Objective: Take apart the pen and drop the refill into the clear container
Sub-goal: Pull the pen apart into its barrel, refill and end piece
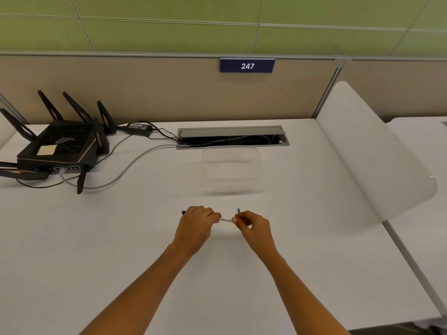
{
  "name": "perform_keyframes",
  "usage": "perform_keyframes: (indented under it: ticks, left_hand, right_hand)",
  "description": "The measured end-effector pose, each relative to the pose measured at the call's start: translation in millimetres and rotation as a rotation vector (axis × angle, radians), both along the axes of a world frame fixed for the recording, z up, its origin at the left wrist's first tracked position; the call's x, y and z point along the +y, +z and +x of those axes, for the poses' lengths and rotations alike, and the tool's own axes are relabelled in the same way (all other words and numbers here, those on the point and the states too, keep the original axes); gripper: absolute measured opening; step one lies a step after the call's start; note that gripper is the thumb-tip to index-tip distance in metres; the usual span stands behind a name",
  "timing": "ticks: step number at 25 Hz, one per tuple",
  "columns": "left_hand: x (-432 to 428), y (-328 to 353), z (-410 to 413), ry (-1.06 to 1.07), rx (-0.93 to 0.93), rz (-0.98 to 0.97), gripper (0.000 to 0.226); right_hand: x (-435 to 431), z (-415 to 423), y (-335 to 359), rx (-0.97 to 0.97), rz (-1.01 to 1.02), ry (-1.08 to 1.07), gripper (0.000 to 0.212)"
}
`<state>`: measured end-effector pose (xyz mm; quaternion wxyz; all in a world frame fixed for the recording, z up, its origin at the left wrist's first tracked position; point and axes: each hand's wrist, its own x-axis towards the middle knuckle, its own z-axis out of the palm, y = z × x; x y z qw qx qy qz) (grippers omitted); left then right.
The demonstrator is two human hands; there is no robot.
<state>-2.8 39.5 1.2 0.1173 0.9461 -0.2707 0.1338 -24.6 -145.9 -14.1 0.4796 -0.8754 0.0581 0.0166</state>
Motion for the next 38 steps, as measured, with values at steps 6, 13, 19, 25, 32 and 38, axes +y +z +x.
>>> perform_keyframes:
  ticks: [6, 13, 19, 25, 32, 38]
  left_hand:
    - [3, 20, -5, 0.049, 0.004, -0.043, 0.020]
    - [-1, 37, -12, 0.107, -0.009, -0.027, 0.025]
    - [2, 47, -14, 0.111, 0.048, -0.087, 0.033]
    - [1, 58, -11, 0.092, 0.063, -0.091, 0.028]
    - [2, 70, -13, 0.049, 0.057, -0.041, 0.026]
    - [4, 73, -12, 0.066, 0.050, -0.001, 0.023]
  right_hand:
    - [-6, 0, 22, 0.194, 0.219, -0.044, 0.042]
    - [-4, 2, 32, 0.102, 0.158, 0.012, 0.035]
    - [-7, 0, 34, -0.072, 0.088, 0.081, 0.015]
    - [-14, -5, 36, -0.340, -0.035, 0.145, 0.005]
    - [-10, -1, 45, -0.074, 0.197, 0.027, 0.031]
    - [-8, -1, 44, -0.178, -0.011, 0.120, 0.023]
